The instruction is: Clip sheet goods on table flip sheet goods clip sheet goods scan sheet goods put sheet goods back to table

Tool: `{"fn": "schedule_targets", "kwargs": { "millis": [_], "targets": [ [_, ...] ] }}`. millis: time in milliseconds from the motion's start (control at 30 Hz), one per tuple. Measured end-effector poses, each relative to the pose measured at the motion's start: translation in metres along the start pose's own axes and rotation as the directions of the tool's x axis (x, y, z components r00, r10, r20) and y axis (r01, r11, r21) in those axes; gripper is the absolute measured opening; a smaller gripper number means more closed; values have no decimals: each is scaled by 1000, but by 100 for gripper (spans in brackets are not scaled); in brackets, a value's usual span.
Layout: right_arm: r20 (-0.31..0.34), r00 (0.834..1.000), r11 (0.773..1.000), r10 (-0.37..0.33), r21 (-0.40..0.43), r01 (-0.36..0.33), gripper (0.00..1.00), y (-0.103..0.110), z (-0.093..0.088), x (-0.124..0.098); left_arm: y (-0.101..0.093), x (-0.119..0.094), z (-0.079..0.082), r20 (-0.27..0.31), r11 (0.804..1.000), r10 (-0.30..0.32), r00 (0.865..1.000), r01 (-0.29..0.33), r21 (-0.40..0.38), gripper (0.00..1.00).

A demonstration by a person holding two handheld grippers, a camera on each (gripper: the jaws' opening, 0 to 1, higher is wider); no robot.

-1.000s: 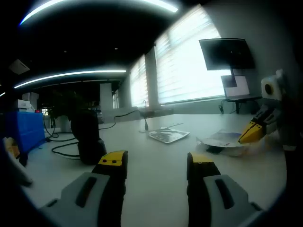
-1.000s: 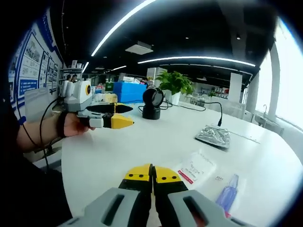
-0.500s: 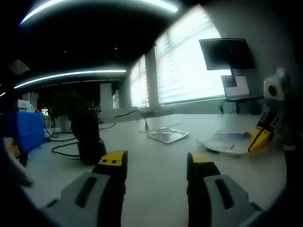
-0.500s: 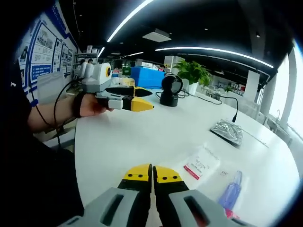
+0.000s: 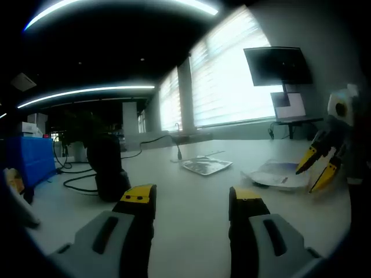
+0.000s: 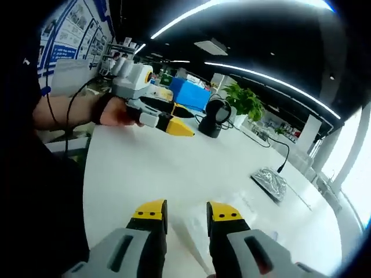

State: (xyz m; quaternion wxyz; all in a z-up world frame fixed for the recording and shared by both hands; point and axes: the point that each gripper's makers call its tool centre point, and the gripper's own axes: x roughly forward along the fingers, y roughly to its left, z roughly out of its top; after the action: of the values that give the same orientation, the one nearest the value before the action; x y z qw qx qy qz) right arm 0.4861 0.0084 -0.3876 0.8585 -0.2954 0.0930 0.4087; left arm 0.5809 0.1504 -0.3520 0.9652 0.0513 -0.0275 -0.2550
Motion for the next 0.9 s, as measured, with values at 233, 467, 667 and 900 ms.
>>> {"fn": "schedule_targets", "kwargs": {
  "millis": [233,467,667,900],
  "targets": [
    [0,996,988,-90,-123,90,25,-3,4,1,0,0,-1,-2,1000,-2,1000,2,1,43],
    [0,990,982,-142,-125,141,23,-12,-4,-5,-1,0,-1,-4,1000,-2,1000,2,5,43],
    [-28,991,988,-128,-89,126,21,-9,-19,2,0,0,-2,-8,1000,1,1000,-1,8,43],
    [-41,989,988,-142,-61,139,13,-14,-27,5,0,1,-2,-8,1000,1,1000,-1,8,43]
  ]
}}
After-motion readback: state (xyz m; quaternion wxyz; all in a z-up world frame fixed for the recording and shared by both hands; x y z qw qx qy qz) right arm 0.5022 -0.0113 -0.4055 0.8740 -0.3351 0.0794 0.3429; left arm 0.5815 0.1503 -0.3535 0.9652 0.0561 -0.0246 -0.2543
